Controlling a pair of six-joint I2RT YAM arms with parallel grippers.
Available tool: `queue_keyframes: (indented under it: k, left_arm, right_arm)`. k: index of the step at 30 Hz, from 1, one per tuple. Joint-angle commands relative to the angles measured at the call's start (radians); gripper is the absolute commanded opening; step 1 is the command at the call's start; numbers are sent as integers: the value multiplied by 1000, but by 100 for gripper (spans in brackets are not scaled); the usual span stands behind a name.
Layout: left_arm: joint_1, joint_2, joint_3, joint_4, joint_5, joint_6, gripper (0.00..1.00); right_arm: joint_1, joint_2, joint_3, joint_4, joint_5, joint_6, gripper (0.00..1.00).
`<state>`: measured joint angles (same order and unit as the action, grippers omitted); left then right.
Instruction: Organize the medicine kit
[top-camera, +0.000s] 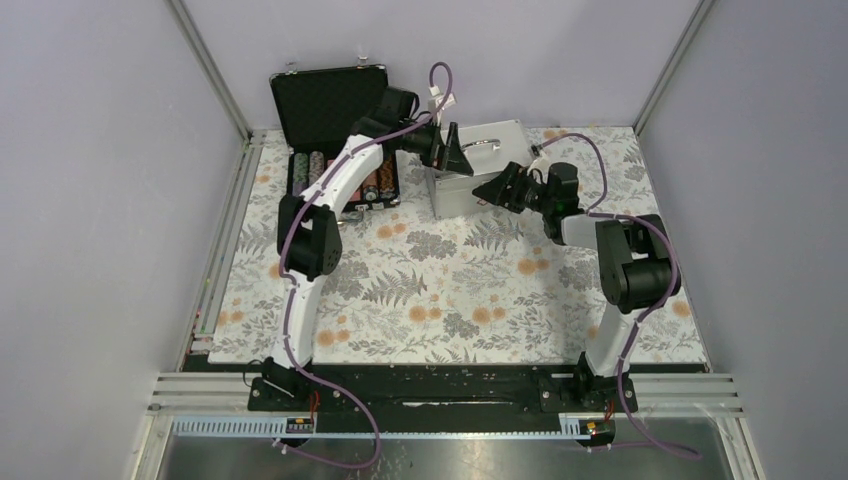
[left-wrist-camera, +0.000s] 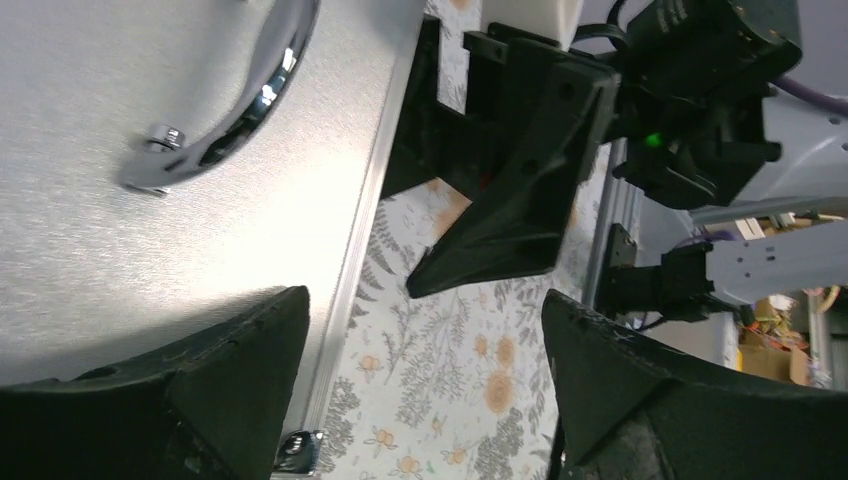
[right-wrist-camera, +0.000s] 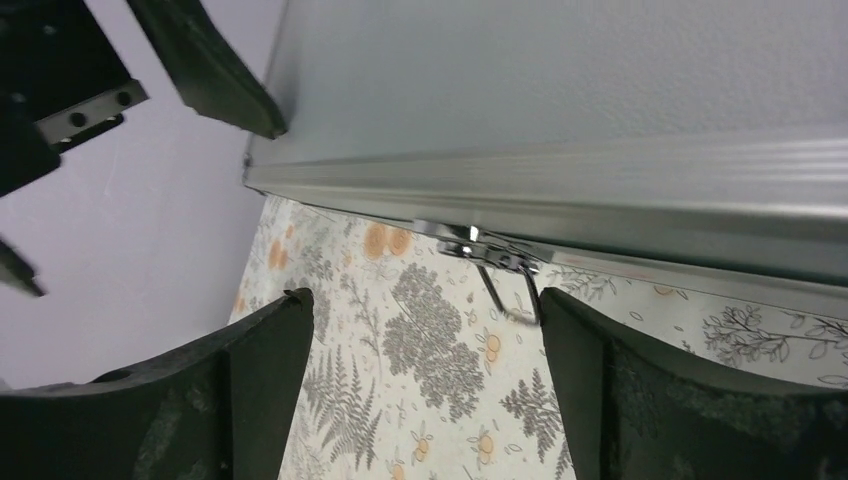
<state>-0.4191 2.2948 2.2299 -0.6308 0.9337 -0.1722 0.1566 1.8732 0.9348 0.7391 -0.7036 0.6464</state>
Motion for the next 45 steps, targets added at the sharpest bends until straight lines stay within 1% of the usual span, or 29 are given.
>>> queue_keyframes:
  k: [1, 14, 20, 25, 30, 33, 37, 40, 43, 45]
  left_arm:
    - [16, 23, -10, 8, -45, 27, 87]
    - [13, 18, -49, -20, -57, 54, 87]
    - [13, 16, -64, -18, -45, 50, 87]
    - [14, 17, -67, -14, -39, 44, 87]
    - [16, 14, -63, 5, -34, 28, 87]
    - [16, 15, -57, 17, -33, 17, 88]
    - [17, 3, -32, 37, -13, 1, 90]
    - [20, -14, -10, 59, -6, -12, 91]
    - [26, -33, -5, 79, -4, -35, 92]
    - [29, -51, -1, 80, 0, -36, 93]
  right_arm:
    - [16, -102, 44, 97, -40, 61, 89]
    - [15, -37, 138, 36, 10, 60, 90]
    - [15, -80, 140, -53, 69, 66, 87]
    - [15, -113, 133, -25, 21, 64, 87]
    - [13, -208, 137, -38, -12, 26, 87]
    - [8, -254, 136, -89, -3, -9, 87]
    - [2, -296, 116, -204, 37, -75, 87]
    - [4, -327, 109, -351, 89, -182, 86]
    - [3, -325, 130, -529, 174, -267, 82]
    - [-1, -324, 124, -566, 203, -282, 81]
